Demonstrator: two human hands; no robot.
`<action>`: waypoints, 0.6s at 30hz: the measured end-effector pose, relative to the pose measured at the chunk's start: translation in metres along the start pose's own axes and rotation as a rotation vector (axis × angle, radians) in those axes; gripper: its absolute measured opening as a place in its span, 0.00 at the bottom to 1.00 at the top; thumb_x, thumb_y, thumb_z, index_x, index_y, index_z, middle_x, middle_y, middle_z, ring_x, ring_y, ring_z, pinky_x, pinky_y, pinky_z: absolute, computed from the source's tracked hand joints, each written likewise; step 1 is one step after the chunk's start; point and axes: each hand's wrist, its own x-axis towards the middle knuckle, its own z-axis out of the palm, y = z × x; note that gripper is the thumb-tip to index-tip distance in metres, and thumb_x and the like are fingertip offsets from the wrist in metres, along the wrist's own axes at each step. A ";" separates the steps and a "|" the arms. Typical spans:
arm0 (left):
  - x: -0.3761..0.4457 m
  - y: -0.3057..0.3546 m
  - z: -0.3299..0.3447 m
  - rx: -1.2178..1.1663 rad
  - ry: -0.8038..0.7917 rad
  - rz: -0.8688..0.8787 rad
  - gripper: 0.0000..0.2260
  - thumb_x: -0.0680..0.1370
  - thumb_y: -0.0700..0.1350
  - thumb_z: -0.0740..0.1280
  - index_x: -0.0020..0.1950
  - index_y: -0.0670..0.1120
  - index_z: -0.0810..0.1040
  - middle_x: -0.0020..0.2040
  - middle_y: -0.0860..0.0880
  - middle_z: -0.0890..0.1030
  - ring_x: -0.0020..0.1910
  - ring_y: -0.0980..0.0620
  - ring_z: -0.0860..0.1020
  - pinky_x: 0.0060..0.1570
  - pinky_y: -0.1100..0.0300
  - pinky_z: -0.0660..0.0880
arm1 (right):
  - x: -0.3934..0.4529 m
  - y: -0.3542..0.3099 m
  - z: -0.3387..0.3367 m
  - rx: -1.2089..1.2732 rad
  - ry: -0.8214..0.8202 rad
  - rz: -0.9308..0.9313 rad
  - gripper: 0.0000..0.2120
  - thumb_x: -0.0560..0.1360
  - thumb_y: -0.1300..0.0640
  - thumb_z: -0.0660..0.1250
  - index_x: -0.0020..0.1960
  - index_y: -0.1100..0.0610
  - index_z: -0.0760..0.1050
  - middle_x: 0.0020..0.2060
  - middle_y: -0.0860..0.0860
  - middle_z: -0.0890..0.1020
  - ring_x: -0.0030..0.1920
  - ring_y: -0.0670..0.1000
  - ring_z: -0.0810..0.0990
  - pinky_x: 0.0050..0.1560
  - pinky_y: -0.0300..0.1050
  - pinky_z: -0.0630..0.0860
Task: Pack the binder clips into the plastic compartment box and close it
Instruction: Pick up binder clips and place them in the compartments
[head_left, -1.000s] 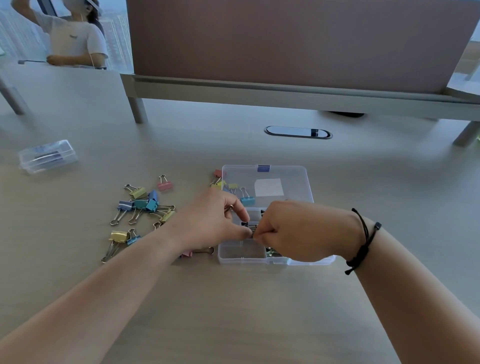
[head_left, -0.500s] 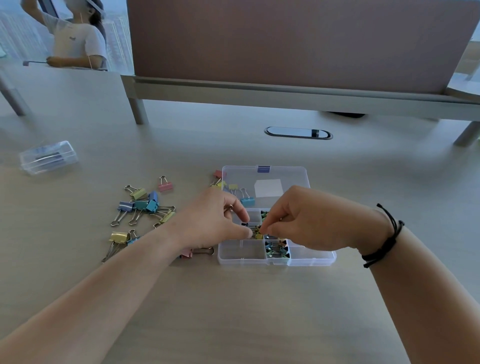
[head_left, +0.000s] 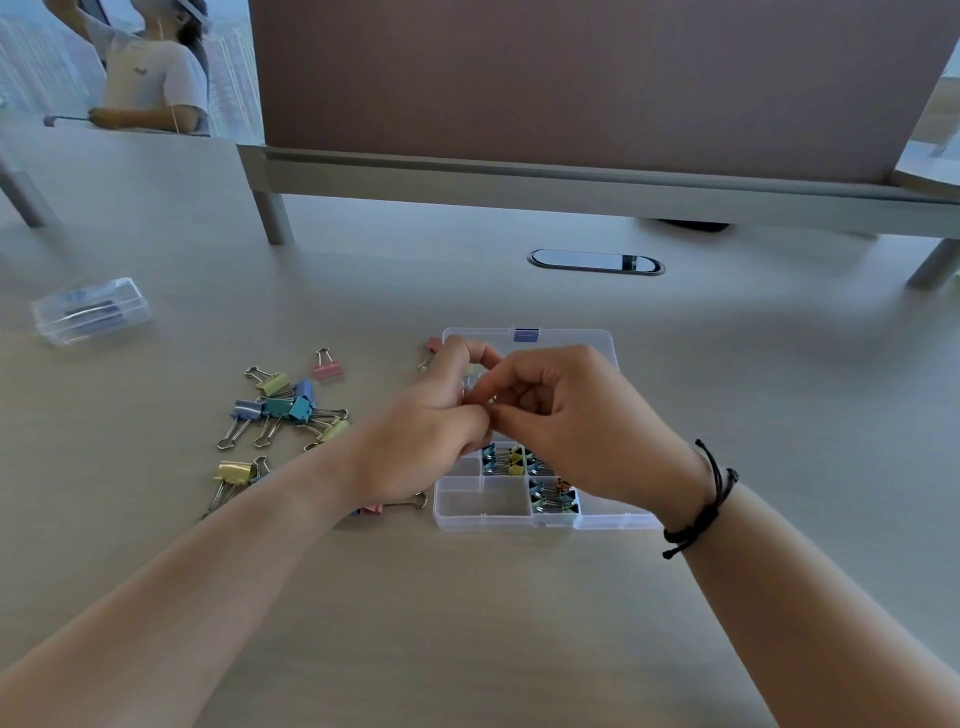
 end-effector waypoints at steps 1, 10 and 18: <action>-0.001 0.001 -0.001 0.012 -0.008 0.006 0.16 0.76 0.32 0.56 0.61 0.47 0.66 0.31 0.48 0.65 0.27 0.56 0.62 0.26 0.67 0.62 | 0.000 0.001 -0.001 0.007 0.011 0.004 0.04 0.74 0.61 0.72 0.45 0.53 0.83 0.33 0.54 0.83 0.32 0.57 0.78 0.38 0.52 0.77; -0.008 0.003 -0.006 0.175 0.060 0.087 0.11 0.79 0.37 0.68 0.57 0.49 0.74 0.41 0.53 0.81 0.33 0.54 0.77 0.34 0.58 0.75 | -0.003 0.001 -0.024 -0.105 -0.006 0.094 0.02 0.73 0.58 0.74 0.41 0.54 0.83 0.31 0.48 0.84 0.30 0.45 0.81 0.36 0.39 0.79; -0.007 0.000 -0.007 0.359 0.027 0.114 0.06 0.73 0.39 0.76 0.45 0.48 0.83 0.32 0.64 0.79 0.29 0.62 0.71 0.30 0.71 0.68 | -0.007 0.002 -0.028 -0.217 -0.142 0.165 0.02 0.72 0.59 0.74 0.41 0.54 0.84 0.30 0.46 0.84 0.30 0.40 0.81 0.33 0.30 0.75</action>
